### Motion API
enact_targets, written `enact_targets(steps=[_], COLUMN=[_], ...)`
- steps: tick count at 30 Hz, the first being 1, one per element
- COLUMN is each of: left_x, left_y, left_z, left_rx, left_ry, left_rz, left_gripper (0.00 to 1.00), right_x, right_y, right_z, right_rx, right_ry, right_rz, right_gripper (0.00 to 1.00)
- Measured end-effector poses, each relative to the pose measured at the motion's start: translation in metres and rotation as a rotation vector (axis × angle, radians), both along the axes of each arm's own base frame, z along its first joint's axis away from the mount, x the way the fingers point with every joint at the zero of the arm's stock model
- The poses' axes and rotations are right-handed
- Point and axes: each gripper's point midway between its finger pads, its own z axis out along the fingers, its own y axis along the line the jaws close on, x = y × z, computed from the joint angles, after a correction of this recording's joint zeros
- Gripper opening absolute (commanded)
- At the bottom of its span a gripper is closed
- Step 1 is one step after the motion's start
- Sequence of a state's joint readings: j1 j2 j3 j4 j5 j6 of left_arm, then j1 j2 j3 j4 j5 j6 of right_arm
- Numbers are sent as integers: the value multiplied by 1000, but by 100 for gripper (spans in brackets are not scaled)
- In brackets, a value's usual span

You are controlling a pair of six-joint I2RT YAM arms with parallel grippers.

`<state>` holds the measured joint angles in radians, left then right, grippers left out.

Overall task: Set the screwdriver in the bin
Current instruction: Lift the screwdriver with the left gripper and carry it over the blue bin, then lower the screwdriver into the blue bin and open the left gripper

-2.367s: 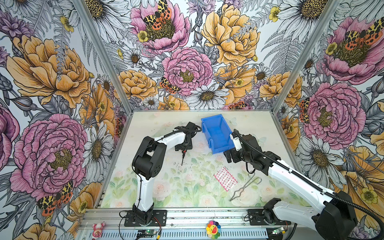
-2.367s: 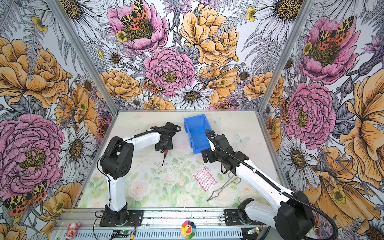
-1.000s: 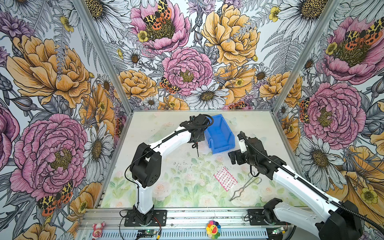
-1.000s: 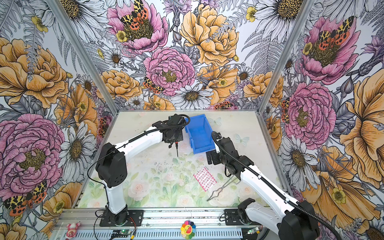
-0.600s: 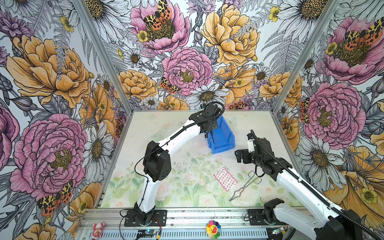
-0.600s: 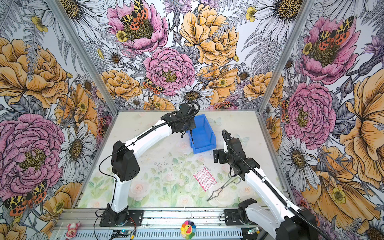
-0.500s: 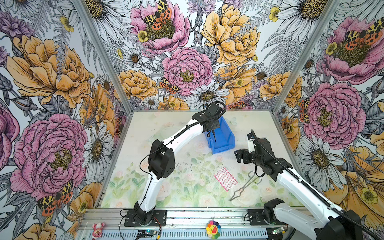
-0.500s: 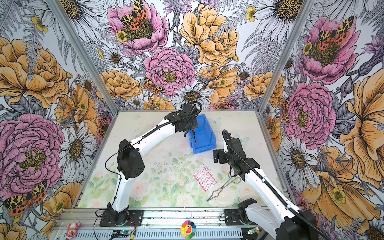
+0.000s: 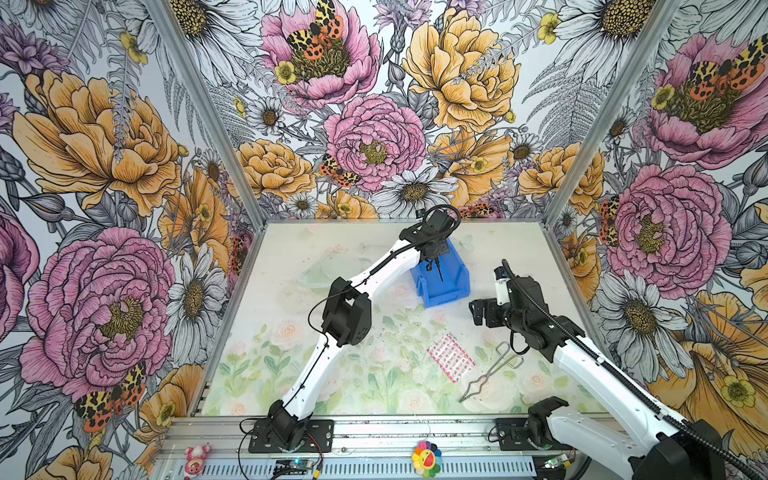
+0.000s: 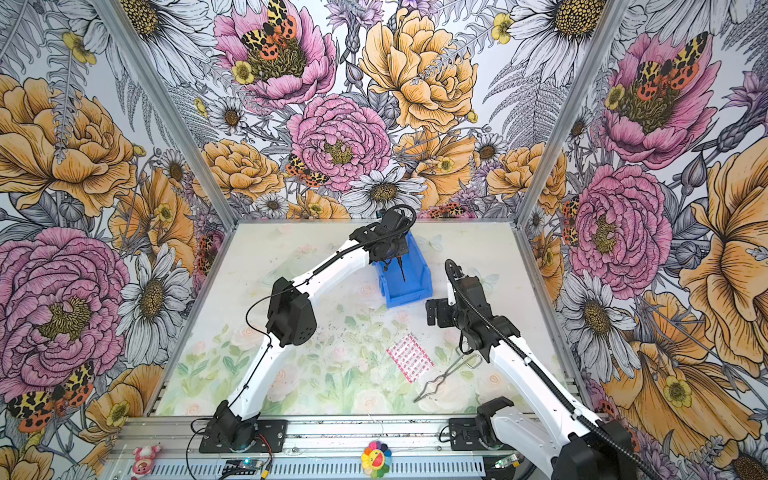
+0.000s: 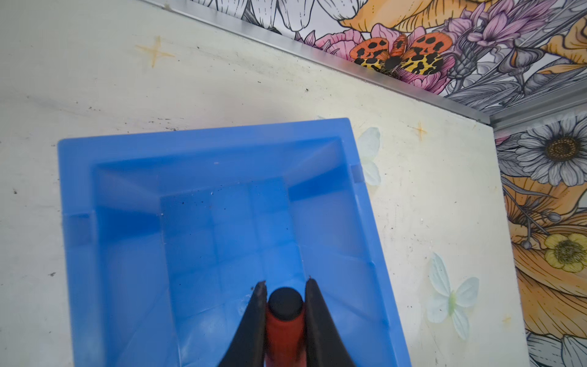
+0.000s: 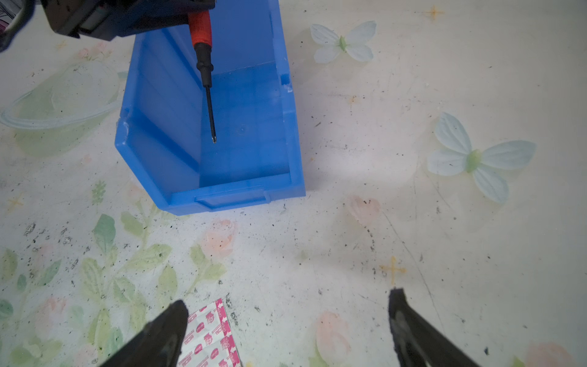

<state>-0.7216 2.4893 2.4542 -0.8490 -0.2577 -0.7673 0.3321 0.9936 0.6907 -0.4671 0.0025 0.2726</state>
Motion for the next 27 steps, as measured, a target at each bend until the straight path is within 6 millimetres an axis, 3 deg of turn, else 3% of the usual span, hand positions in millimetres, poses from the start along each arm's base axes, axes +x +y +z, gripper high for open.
enact_targets(steps=[10,27], left_x=[8,11], left_y=[2,-1], left_z=[-42,-42], left_rx=[24,11], left_ry=[48,44], left_rz=[23,24], left_gripper=[0,2], right_x=[1,2], right_y=[-6,-12], right_z=[-2,-1], right_rx=[-9,-24], right_ry=[1,-11], right_rz=[-21,-46], right_gripper=[99,99])
